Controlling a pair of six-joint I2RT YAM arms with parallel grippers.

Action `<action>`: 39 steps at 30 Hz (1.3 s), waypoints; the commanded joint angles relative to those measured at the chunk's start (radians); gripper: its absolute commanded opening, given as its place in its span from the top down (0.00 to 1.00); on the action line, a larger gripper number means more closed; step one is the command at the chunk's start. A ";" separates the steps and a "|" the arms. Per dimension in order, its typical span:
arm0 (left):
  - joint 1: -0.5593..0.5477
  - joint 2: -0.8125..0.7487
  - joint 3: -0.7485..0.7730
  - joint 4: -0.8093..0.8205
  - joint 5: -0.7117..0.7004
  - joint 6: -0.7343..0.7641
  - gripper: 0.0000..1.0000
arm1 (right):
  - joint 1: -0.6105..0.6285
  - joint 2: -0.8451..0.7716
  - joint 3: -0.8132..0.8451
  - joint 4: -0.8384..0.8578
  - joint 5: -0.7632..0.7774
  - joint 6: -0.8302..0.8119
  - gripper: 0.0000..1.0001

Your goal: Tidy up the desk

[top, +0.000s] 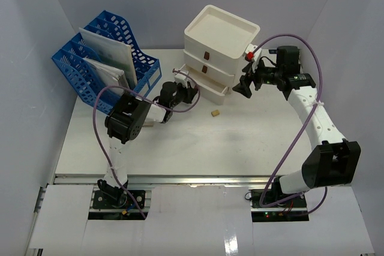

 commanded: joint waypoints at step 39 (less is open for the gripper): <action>0.040 -1.439 -0.691 -0.757 -0.432 -0.365 0.02 | 0.471 0.224 -0.397 0.507 0.956 0.906 0.09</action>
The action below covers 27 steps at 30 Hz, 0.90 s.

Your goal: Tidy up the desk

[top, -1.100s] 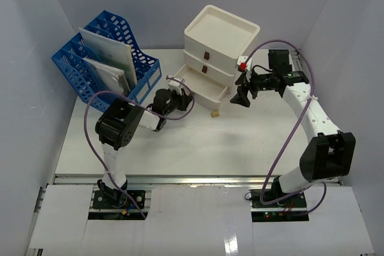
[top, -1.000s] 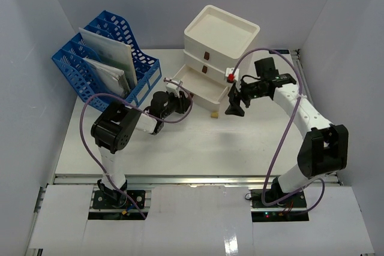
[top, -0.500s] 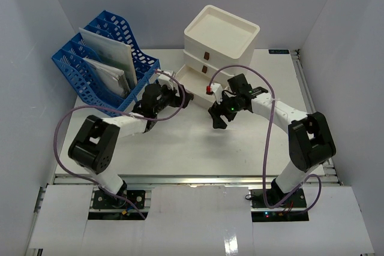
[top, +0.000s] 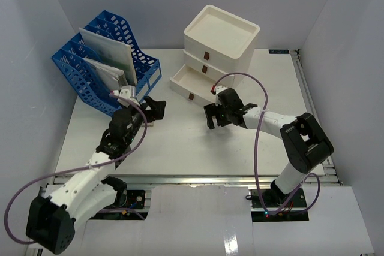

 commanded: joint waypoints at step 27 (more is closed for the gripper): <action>0.004 -0.426 -0.155 -0.507 -0.188 -0.340 0.02 | 0.032 0.145 -0.016 0.338 0.280 0.167 0.40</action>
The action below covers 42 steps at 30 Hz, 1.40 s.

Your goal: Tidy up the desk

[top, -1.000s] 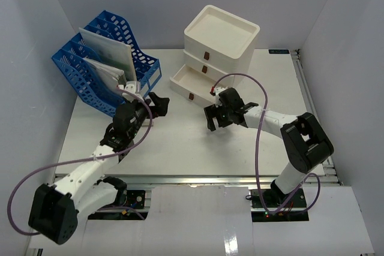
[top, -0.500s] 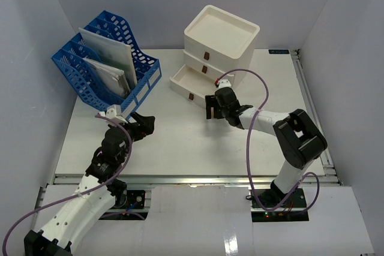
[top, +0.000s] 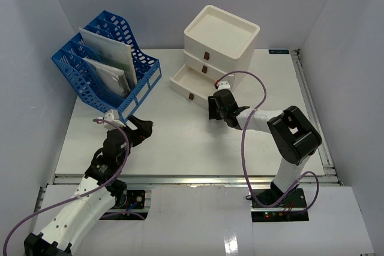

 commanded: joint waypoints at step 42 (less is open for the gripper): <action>0.004 0.227 0.012 0.044 -0.013 -0.173 0.02 | 0.004 -0.325 0.147 -0.323 -0.384 -0.500 0.84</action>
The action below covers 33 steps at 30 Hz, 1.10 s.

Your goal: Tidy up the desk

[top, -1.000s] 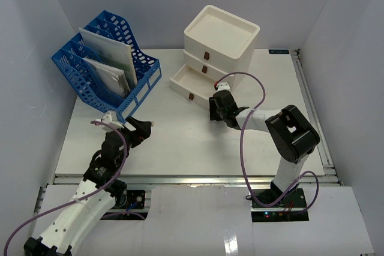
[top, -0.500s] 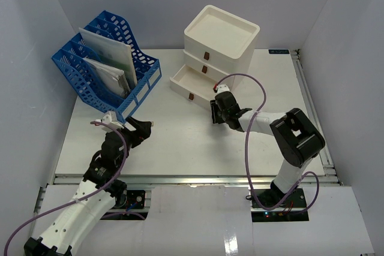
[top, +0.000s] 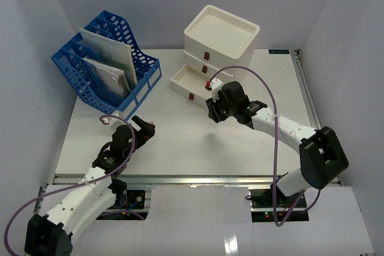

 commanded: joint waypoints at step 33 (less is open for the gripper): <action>0.000 0.803 0.385 -0.098 -0.266 -0.289 0.11 | -0.106 0.111 0.303 0.022 -0.418 -0.318 0.09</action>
